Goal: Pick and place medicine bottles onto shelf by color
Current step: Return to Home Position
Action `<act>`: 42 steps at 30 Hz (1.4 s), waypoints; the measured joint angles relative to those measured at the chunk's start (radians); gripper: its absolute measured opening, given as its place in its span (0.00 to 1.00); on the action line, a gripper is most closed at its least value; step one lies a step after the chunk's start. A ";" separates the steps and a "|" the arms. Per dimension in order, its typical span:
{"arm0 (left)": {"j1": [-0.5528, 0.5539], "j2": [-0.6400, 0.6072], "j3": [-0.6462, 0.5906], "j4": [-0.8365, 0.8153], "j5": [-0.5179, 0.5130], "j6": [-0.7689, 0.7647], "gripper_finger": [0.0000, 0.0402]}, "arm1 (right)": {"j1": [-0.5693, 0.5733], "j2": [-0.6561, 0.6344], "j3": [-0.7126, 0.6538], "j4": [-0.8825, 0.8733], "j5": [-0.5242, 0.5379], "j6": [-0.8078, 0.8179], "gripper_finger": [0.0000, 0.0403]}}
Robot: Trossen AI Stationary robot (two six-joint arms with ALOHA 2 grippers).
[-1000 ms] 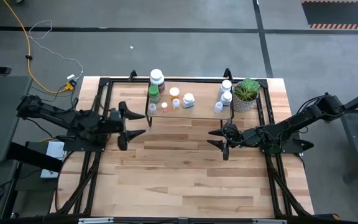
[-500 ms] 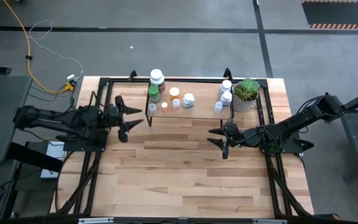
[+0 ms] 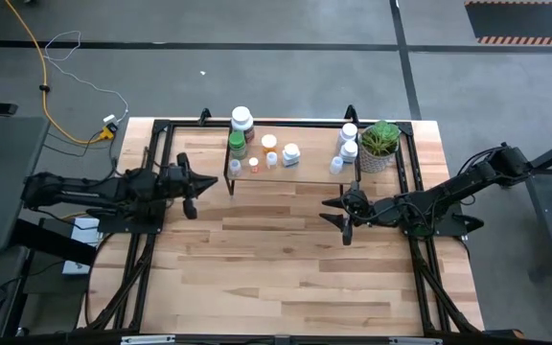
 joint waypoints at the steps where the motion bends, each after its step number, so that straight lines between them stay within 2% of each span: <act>1: 0.000 -0.027 -0.011 0.001 0.000 -0.002 0.01 | 0.000 0.000 0.000 0.000 0.000 0.000 0.44; 5: 0.000 -0.150 -0.032 -0.012 0.008 -0.005 0.00 | 0.000 0.000 0.000 0.001 0.000 0.002 0.44; 13: -0.004 -0.366 -0.036 -0.216 0.062 -0.070 0.00 | 0.000 0.000 0.000 0.001 0.000 0.023 0.44; 16: -0.004 -0.414 -0.082 -0.195 0.078 -0.084 0.00 | 0.000 0.000 0.000 0.001 -0.001 0.029 0.44; 21: -0.004 -0.408 -0.217 -0.006 0.076 -0.097 0.00 | 0.000 0.000 0.000 0.004 -0.002 0.046 0.44; 33: -0.009 -0.409 -0.213 -0.043 0.103 -0.121 0.00 | 0.000 0.000 0.000 0.011 -0.002 0.046 0.44; 40: -0.009 -0.409 -0.213 -0.093 0.080 -0.127 0.00 | 0.000 0.000 0.000 0.011 -0.002 0.049 0.44; 42: -0.009 -0.408 -0.213 -0.092 0.104 -0.137 0.00 | 0.000 0.000 0.000 0.011 -0.002 0.053 0.44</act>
